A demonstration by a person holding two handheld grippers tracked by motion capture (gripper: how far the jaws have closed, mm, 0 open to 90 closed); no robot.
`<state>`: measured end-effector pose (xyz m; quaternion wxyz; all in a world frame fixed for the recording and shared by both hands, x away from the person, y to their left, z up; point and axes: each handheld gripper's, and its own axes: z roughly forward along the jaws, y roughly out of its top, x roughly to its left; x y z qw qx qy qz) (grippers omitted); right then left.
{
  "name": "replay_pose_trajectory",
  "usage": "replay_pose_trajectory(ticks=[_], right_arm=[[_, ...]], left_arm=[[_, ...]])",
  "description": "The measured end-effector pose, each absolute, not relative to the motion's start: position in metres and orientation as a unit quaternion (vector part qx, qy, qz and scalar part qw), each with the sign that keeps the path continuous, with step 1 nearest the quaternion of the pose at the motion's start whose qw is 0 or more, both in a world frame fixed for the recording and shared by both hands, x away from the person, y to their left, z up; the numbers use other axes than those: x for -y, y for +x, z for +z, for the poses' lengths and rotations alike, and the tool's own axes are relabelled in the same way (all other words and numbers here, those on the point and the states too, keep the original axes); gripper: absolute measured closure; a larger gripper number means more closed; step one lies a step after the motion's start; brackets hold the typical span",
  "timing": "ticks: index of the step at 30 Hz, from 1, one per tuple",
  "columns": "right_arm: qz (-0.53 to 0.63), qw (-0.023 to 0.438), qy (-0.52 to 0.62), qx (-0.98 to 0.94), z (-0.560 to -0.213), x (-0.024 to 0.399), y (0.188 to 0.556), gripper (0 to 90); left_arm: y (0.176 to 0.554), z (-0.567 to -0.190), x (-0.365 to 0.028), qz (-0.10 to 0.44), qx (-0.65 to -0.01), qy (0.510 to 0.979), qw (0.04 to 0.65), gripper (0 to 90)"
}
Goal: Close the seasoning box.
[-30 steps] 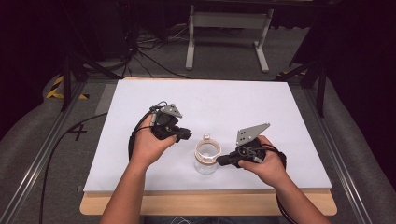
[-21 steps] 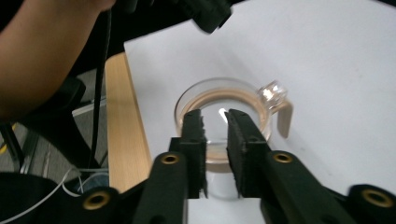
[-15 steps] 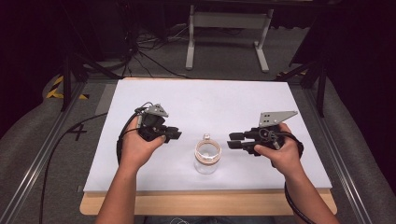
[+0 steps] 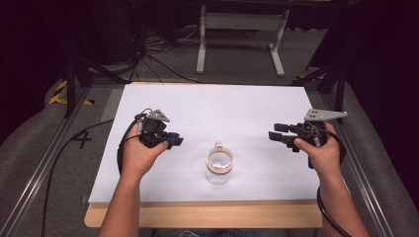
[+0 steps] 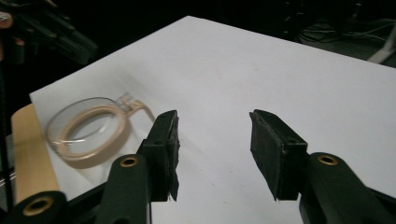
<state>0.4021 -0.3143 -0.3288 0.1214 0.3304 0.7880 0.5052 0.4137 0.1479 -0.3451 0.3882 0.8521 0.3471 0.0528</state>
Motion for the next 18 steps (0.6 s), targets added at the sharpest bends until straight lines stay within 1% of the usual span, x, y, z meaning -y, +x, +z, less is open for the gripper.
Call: replay_pose_trajectory(ticks=[4, 7, 9, 18], right_arm=[[0.486, 0.129, 0.359, -0.787, -0.342, 0.326, 0.412, 49.1], [0.469, 0.131, 0.371, -0.791, -0.352, 0.332, 0.418, 47.5], [0.461, 0.115, 0.383, -0.792, -0.361, 0.335, 0.424, 46.0], [0.387, 0.105, 0.414, -0.817, -0.402, 0.345, 0.442, 44.6]], left_arm=[[0.419, -0.353, -0.153, 0.05, -0.36, 0.847, 0.387, 71.5], [0.421, -0.357, -0.154, 0.058, -0.373, 0.849, 0.371, 69.0], [0.422, -0.358, -0.154, 0.058, -0.373, 0.85, 0.367, 68.2], [0.424, -0.36, -0.154, 0.053, -0.372, 0.85, 0.37, 68.1]])
